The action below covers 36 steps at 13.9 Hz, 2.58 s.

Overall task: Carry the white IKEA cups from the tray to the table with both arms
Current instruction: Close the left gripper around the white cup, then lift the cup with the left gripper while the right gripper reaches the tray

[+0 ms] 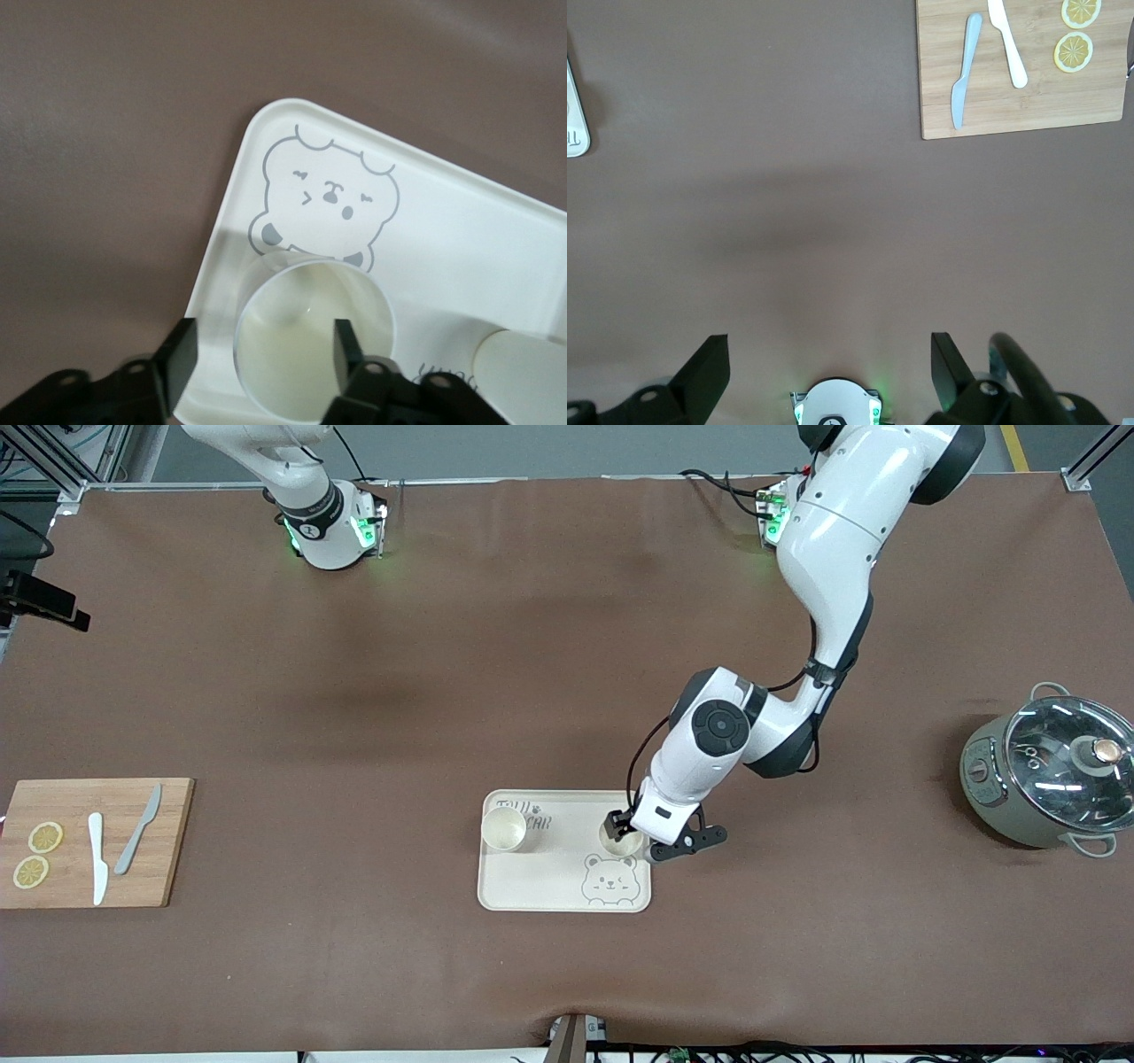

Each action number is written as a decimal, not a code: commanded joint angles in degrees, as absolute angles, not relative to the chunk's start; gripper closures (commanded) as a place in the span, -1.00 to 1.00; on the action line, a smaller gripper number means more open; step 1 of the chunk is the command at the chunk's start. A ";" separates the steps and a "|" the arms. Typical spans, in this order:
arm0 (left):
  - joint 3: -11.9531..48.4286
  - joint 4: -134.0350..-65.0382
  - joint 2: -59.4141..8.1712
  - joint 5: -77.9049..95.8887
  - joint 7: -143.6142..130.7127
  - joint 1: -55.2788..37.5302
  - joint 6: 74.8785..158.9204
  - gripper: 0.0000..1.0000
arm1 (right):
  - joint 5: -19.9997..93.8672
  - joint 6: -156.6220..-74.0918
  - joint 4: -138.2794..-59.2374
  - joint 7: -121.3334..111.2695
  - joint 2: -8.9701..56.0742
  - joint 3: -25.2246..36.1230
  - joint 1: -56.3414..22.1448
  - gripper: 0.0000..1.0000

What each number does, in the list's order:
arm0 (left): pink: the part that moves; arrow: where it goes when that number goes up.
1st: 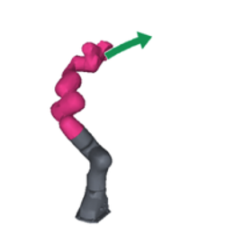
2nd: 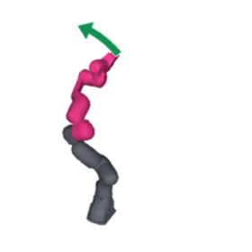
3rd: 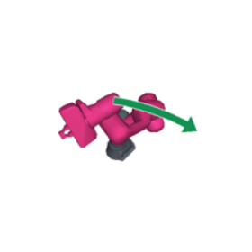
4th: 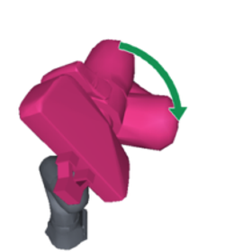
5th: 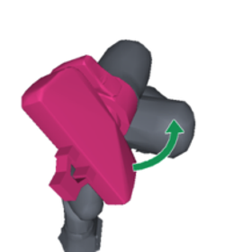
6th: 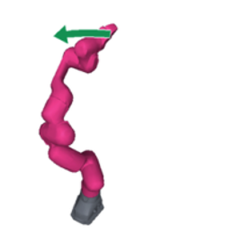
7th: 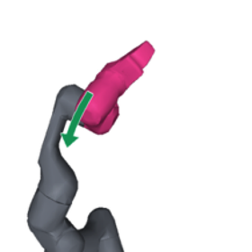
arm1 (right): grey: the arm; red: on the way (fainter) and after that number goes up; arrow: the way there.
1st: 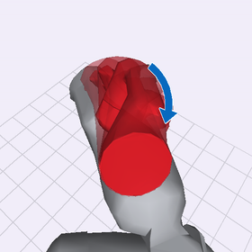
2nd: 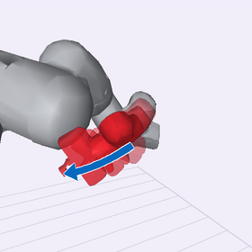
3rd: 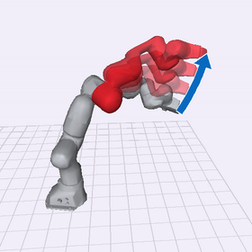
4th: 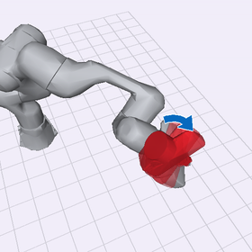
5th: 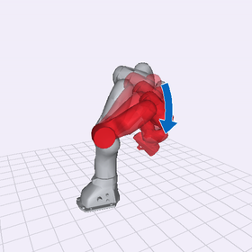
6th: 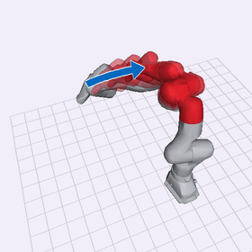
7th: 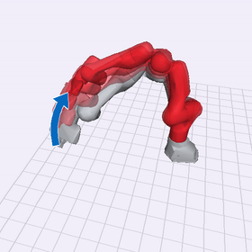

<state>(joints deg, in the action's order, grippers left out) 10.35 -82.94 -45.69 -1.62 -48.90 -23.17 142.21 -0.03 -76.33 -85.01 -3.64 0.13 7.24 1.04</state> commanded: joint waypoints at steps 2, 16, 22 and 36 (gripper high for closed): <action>9.84 -82.09 -47.02 -2.99 -50.01 -23.82 142.56 0.29 | 0.44 -75.94 -85.61 -3.78 -0.70 6.42 2.46 -1.00; 8.71 -82.53 -34.82 -3.08 -48.61 -22.25 127.55 1.00 | 2.81 -83.03 -83.14 -3.78 12.73 5.98 -0.08 -1.00; 9.40 -83.49 -31.03 -2.55 -43.59 -13.54 119.37 1.00 | 8.86 -92.88 -83.32 -1.86 21.16 6.06 -2.55 -1.00; 10.10 -110.34 -24.10 -2.29 -47.29 -1.06 129.92 1.00 | 23.55 -121.45 -83.14 42.25 38.49 6.06 -19.85 -1.00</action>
<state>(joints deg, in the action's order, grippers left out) 8.72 -100.14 -28.96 -1.75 -46.25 -3.93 121.29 22.06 -119.30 -84.58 36.62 36.84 5.51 -16.78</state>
